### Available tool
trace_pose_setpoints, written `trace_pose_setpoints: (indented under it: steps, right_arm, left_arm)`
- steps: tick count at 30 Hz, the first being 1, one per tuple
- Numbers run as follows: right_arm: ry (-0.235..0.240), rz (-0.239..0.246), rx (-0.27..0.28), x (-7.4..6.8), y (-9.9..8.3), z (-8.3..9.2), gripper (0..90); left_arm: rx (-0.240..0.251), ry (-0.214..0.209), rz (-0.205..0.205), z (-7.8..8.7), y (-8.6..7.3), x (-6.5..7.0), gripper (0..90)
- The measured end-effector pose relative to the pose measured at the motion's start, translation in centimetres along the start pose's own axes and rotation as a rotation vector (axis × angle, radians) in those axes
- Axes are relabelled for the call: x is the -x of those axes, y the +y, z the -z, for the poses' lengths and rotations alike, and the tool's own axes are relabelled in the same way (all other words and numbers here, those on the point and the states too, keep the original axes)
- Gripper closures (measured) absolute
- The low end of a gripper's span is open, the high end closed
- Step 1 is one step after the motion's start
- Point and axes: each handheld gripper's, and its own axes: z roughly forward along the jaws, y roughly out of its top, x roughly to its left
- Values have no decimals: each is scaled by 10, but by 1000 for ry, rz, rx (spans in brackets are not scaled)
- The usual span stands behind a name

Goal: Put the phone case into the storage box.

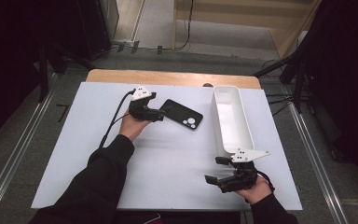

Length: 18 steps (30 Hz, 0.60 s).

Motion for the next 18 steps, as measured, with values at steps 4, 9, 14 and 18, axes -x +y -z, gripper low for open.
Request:
trace_pose_setpoints:
  steps: [4,9,14,18]
  right_arm:
    - [1,-3,3,0,0,1,123]
    - [2,-1,0,0,0,1,123]
    - [4,2,6,-1,0,1,123]
    - [4,-2,1,0,0,2,123]
  left_arm:
    - [11,-13,5,-7,3,-2,80]
    - [18,-10,14,-18,11,-7,80]
    - [18,-3,9,-24,18,-10,80]
    - [-3,-9,24,-29,15,-12,80]
